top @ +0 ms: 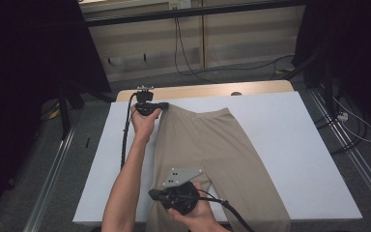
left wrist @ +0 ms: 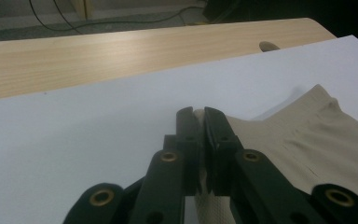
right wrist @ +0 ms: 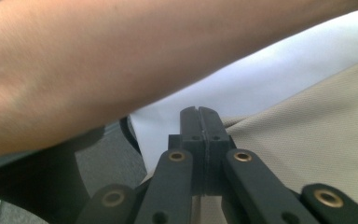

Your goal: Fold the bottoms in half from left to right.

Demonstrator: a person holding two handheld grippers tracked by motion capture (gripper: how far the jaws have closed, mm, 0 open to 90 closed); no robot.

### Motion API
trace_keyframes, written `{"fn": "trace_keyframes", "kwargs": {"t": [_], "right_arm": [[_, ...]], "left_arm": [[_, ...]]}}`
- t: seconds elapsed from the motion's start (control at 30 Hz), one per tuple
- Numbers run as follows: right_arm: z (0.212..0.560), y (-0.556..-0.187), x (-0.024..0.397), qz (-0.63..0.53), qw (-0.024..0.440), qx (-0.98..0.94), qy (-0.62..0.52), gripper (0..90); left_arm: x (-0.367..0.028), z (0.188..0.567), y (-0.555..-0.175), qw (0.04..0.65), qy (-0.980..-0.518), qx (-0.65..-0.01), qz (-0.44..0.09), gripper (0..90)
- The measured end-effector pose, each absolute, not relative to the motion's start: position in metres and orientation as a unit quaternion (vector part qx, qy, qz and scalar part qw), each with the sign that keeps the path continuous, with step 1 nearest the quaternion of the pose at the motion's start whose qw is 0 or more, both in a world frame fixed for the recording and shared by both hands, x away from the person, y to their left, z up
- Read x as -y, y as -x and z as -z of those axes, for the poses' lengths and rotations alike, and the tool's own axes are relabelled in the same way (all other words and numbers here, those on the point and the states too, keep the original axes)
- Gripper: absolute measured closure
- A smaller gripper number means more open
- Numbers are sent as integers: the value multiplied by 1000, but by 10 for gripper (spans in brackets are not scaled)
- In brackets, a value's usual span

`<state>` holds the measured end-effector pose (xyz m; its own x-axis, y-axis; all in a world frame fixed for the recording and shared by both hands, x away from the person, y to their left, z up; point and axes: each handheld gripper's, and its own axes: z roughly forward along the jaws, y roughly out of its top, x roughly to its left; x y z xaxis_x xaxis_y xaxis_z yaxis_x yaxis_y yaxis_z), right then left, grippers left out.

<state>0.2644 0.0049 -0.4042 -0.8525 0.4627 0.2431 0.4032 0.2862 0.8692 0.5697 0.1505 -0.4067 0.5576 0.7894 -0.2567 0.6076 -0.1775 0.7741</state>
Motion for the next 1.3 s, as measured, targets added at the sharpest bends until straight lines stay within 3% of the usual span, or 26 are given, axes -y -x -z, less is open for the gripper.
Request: {"fn": "trace_keyframes", "kwargs": {"t": [0.93,1.3], "right_arm": [[337,-257,-47,-607,8,-771,-190,900],[351,-254,-40,-598,-12,-775,-202,900]], "left_arm": [[-235,340,-543,433,-731,-503,-160,858],[-238,355,-542,409,-739,-509,-166,857]]}}
